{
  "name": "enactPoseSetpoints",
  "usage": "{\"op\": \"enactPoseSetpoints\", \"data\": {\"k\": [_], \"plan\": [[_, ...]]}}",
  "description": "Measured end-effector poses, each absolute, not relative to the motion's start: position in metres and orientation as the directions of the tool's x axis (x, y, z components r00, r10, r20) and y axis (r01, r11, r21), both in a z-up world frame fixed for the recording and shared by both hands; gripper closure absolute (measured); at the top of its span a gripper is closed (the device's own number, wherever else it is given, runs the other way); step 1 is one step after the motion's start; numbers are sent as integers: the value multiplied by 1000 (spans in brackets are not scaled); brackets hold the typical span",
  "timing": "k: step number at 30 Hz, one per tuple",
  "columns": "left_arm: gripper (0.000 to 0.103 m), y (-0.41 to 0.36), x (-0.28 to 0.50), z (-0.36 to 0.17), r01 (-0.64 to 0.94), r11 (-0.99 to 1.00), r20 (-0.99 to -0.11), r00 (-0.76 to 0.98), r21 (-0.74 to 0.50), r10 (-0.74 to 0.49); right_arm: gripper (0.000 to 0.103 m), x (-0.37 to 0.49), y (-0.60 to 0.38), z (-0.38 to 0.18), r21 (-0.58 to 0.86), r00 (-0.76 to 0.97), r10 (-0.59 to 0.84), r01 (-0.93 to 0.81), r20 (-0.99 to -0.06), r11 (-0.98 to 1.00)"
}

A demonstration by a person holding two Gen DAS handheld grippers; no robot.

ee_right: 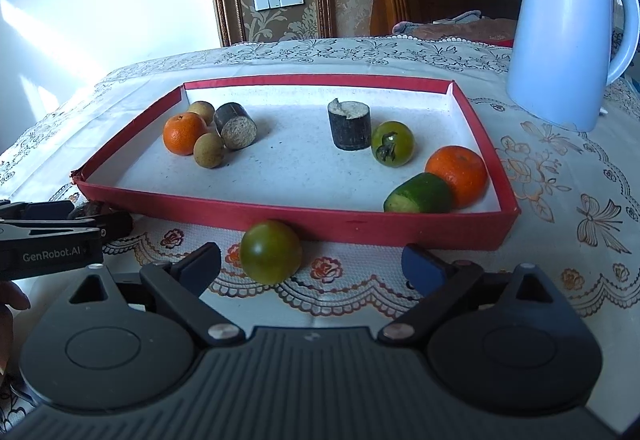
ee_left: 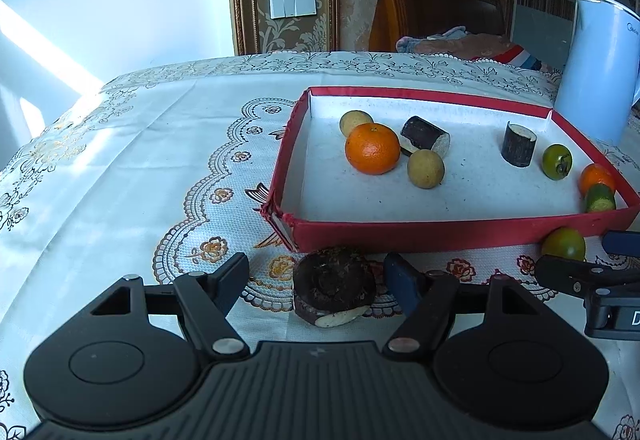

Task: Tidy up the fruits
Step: 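Move the left gripper to the dark round chunk while the right gripper approaches the green tomato, then close the left gripper on the dark chunk while the right gripper grasps the green tomato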

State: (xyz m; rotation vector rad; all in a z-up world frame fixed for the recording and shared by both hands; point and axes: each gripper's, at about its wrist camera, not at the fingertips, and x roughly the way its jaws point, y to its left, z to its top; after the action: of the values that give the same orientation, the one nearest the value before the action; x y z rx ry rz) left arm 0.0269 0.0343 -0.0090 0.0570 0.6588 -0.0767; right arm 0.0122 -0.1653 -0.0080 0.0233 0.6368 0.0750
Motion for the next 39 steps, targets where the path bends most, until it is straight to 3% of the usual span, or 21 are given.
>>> {"op": "enactPoseSetpoints", "data": {"k": [10, 19, 22, 25, 29, 35, 39], "plan": [[29, 35, 29, -11, 104, 994, -610, 790, 33, -63, 7, 15, -162, -8, 44, 802, 67, -51, -594, 998], [29, 37, 32, -11, 155, 987, -607, 789, 46, -96, 19, 15, -156, -8, 19, 803, 43, -39, -595, 999], [38, 34, 28, -11, 183, 982, -599, 793, 53, -115, 21, 15, -156, -8, 17, 803, 38, -34, -594, 999], [40, 31, 26, -11, 188, 980, -592, 798, 69, -112, 22, 14, -156, -8, 11, 804, 30, -30, -594, 1000], [57, 31, 24, -10, 201, 978, -590, 797, 59, -128, 27, 14, -153, -9, -16, 804, 9, -23, -594, 1000], [61, 31, 21, -9, 192, 979, -584, 803, 66, -118, 31, 13, -154, -8, -10, 808, 6, -15, -589, 1000], [61, 32, 20, -9, 186, 981, -586, 802, 63, -115, 41, 12, -154, -8, -13, 811, 10, -22, -585, 1000]]}}
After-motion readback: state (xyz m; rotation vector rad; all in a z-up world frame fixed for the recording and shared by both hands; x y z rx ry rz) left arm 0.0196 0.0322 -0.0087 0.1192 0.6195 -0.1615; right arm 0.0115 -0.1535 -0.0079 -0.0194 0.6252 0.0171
